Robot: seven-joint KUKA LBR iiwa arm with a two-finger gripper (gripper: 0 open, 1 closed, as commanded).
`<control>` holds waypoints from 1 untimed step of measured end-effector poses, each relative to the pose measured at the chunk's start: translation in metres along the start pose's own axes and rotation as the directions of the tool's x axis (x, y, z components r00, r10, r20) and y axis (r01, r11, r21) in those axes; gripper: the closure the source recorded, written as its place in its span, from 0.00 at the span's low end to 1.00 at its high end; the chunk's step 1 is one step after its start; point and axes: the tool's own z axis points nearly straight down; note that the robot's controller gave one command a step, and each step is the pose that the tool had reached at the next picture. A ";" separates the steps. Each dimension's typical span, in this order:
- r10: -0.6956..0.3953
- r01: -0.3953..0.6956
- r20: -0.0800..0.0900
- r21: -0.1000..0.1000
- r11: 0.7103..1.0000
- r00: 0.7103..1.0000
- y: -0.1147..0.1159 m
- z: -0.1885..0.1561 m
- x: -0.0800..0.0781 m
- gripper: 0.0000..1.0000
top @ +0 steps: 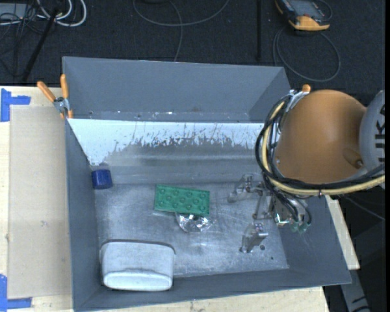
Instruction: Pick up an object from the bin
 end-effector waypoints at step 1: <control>-0.121 0.121 0.002 0.000 0.993 0.993 0.053 0.159 -0.041 0.00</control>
Offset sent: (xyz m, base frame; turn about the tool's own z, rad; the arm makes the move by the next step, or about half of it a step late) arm 0.0404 0.0522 -0.1546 -0.1170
